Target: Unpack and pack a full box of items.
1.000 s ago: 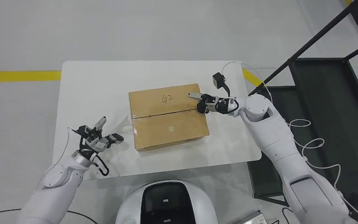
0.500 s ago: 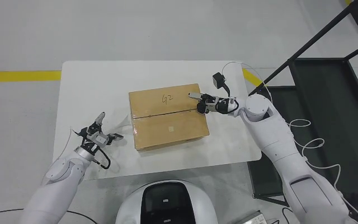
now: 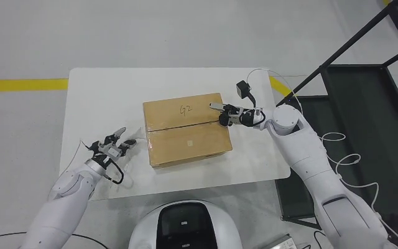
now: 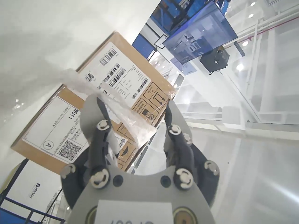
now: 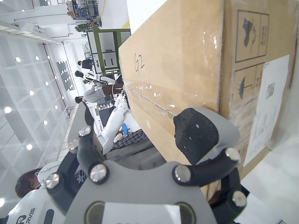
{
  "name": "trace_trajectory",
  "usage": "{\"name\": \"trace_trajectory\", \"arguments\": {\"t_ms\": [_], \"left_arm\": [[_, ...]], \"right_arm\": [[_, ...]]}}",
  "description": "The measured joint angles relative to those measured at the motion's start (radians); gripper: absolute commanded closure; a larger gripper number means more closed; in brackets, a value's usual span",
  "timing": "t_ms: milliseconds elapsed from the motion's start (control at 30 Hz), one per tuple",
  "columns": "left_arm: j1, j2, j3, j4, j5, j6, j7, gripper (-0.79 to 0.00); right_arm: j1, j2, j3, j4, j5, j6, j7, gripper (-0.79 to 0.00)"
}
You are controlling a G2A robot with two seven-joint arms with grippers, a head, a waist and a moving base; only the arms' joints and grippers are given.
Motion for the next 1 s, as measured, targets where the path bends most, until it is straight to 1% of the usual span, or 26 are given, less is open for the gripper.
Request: {"name": "trace_trajectory", "arguments": {"t_ms": [67, 133, 167, 200, 333, 433, 533, 667, 800, 933, 1000], "left_arm": [[-0.003, -0.001, -0.005, 0.007, 0.008, 0.02, 0.002, -0.188], [-0.005, -0.002, -0.008, 0.012, 0.011, 0.031, 0.005, -0.117], [-0.007, -0.004, -0.01, 0.015, 0.012, 0.035, 0.006, -0.025], [-0.008, -0.005, -0.012, 0.016, 0.013, 0.035, 0.007, 0.0], [-0.008, -0.01, -0.022, 0.006, 0.017, 0.007, 0.007, 0.0], [0.006, -0.012, -0.032, -0.024, 0.03, -0.032, 0.007, 0.0], [0.032, -0.013, -0.046, -0.068, 0.042, -0.07, 0.008, 0.0], [0.083, -0.011, -0.075, -0.15, 0.053, -0.123, 0.008, 0.0], [0.135, -0.009, -0.109, -0.233, 0.052, -0.152, 0.001, 0.0], [0.179, -0.007, -0.144, -0.304, 0.072, -0.189, 0.019, 0.0], [0.197, -0.007, -0.162, -0.335, 0.099, -0.224, 0.038, 0.0]], "right_arm": [[0.0, 0.0, 0.0, 0.0, 0.0, 0.0, 0.0, -0.785], [0.0, 0.0, 0.0, 0.0, 0.0, 0.0, 0.0, -0.785], [0.0, 0.0, 0.0, 0.0, 0.0, 0.0, 0.0, -0.785], [0.0, 0.0, 0.0, 0.0, 0.0, 0.0, 0.0, -0.785], [0.0, 0.0, 0.0, 0.0, 0.0, 0.0, 0.0, -0.785], [0.0, 0.0, 0.0, 0.0, 0.0, 0.0, 0.0, -0.785], [0.0, 0.0, 0.0, 0.0, 0.0, 0.0, 0.0, -0.785], [0.0, 0.0, 0.0, 0.0, 0.0, 0.0, 0.0, -0.785], [0.0, 0.0, 0.0, 0.0, 0.0, 0.0, 0.0, -0.785], [0.0, 0.0, 0.0, 0.0, 0.0, 0.0, 0.0, -0.785], [0.0, 0.0, 0.0, 0.0, 0.0, 0.0, 0.0, -0.785]]}}
